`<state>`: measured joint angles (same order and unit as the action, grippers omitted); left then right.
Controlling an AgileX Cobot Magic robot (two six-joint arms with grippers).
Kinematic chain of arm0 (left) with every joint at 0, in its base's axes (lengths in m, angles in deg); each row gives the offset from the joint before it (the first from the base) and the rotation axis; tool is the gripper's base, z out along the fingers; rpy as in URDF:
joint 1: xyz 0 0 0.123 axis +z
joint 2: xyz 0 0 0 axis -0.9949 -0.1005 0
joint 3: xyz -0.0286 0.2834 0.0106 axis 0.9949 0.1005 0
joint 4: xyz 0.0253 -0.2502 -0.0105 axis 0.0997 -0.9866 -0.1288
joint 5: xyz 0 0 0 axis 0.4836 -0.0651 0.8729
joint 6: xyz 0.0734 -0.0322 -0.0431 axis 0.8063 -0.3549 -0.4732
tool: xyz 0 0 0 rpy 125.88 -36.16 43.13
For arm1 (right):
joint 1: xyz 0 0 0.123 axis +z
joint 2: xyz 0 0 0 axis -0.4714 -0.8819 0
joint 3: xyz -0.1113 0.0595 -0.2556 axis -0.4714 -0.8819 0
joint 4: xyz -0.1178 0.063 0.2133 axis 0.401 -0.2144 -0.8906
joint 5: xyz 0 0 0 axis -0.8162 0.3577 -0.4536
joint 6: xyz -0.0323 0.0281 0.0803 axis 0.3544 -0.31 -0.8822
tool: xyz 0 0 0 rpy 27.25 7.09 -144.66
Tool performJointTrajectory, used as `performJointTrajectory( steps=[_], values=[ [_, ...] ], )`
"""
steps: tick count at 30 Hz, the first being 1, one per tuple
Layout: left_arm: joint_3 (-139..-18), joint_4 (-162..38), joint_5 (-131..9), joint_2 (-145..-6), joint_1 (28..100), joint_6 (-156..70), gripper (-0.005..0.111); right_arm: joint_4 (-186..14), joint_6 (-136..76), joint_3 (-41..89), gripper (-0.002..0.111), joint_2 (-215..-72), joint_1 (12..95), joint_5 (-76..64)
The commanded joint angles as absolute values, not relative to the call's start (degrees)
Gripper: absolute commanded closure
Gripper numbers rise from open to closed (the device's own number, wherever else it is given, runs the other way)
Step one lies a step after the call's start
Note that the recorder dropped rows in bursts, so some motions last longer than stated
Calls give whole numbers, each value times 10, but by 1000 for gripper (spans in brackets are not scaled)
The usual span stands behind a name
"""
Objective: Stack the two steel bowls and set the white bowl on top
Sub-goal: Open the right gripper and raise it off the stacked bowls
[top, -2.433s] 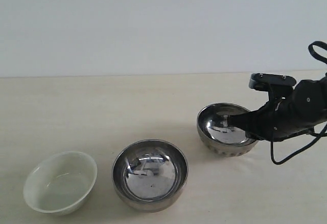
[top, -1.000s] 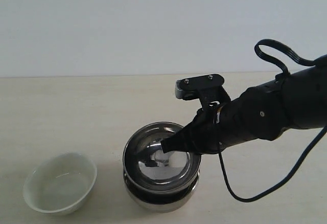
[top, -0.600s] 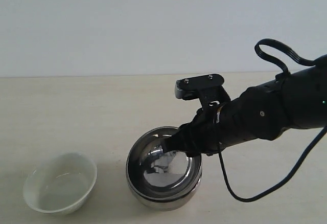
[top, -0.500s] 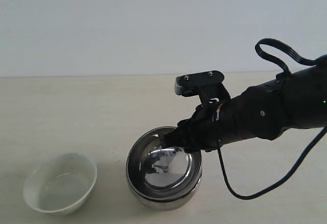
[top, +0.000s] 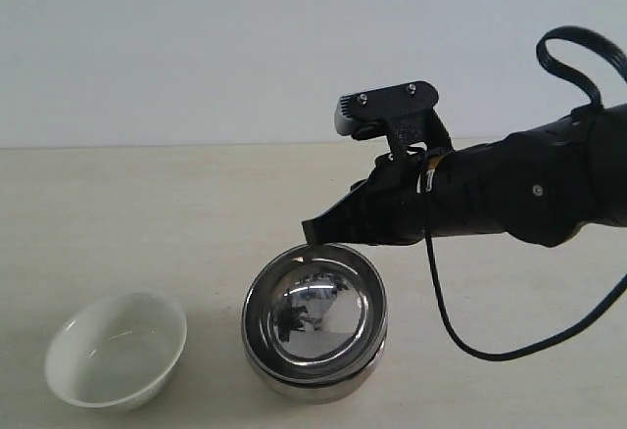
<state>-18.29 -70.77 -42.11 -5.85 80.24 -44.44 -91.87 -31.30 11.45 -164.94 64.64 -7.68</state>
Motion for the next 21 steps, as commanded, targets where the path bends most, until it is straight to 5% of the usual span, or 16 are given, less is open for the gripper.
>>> performJointTrajectory(
  steps=[1,21],
  values=[
    [-181,-708,-425,-57,804,-443,74,-914,-303,114,108,-1677,646,-70],
    [-181,-708,-425,-57,804,-443,74,-914,-301,114,108,-1679,657,-98]
  ],
)
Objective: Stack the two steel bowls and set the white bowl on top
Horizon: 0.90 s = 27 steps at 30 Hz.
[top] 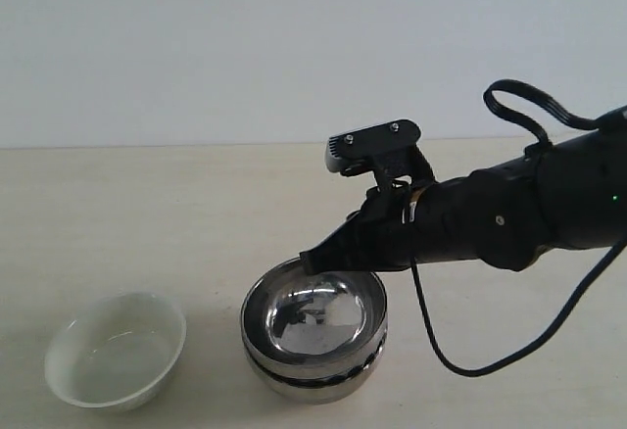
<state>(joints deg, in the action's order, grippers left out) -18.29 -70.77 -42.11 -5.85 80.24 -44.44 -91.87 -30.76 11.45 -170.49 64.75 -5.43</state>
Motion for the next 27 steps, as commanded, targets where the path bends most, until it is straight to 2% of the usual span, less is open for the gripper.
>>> performJointTrajectory(
  steps=[1,7,11,18,27],
  values=[
    [-181,-708,-425,-57,804,-443,74,-914,-296,114,108,-1673,664,-113],
    [-181,-708,-425,-57,804,-443,74,-914,-293,60,108,-1640,735,-61],
    [-181,-708,-425,-57,804,-443,74,-914,-293,8,108,-1641,770,29],
    [-181,-708,-425,-57,804,-443,74,-949,-286,-77,108,-1642,773,195],
    [-181,-708,-425,-57,804,-443,74,-963,-289,-124,108,-1651,773,281]
  ],
)
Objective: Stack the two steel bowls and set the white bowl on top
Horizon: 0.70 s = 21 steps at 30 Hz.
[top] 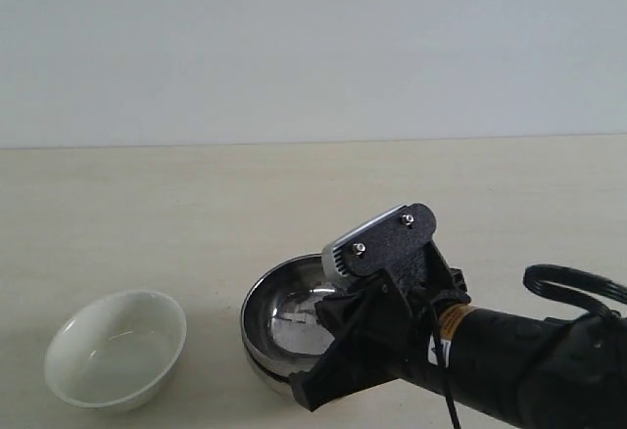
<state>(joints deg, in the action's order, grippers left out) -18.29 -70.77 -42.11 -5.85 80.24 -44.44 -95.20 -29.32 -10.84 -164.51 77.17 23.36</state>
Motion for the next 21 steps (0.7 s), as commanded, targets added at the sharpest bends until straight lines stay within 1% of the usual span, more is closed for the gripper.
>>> performJointTrajectory(
  steps=[1,11,16,21],
  values=[
    [-181,-708,-425,-57,804,-443,74,-968,-289,-127,108,-1659,773,288],
    [-181,-708,-425,-57,804,-443,74,-968,-308,-127,108,-1715,773,320],
    [-181,-708,-425,-57,804,-443,74,-968,-311,-125,108,-1705,773,342],
    [-181,-708,-425,-57,804,-443,74,-968,-311,-111,108,-1673,773,335]
  ],
)
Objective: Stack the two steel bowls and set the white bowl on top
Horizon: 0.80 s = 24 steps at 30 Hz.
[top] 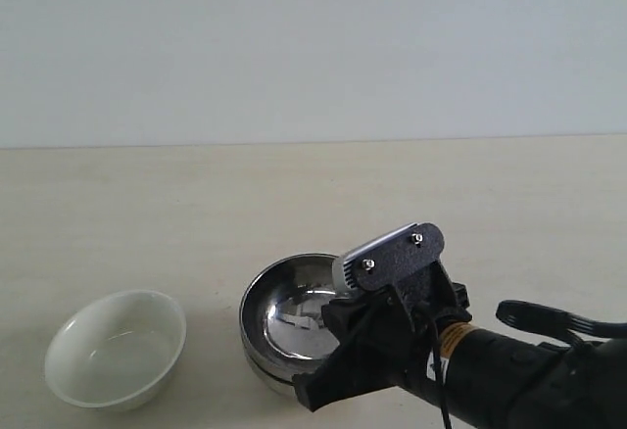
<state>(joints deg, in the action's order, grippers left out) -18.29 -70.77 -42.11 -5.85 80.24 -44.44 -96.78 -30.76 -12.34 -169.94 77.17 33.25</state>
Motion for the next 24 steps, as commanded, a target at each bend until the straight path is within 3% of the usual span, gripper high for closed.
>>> performJointTrajectory(
  steps=[1,6,8,11,14,15,24],
  values=[
    [-181,-708,-425,-57,804,-443,74,-968,-312,-105,108,-1667,773,328],
    [-181,-708,-425,-57,804,-443,74,-884,-349,-67,108,-1631,773,295],
    [-181,-708,-425,-57,804,-443,74,-801,-404,-34,103,-1621,774,244],
    [-181,-708,-425,-57,804,-443,74,-701,-477,21,82,-1620,792,137],
    [-181,-708,-425,-57,804,-443,74,-655,-489,82,48,-1622,837,28],
    [-181,-708,-425,-57,804,-443,74,-650,-484,101,42,-1622,850,2],
    [-181,-708,-425,-57,804,-443,74,-636,-404,233,43,-1704,951,-174]
  ],
)
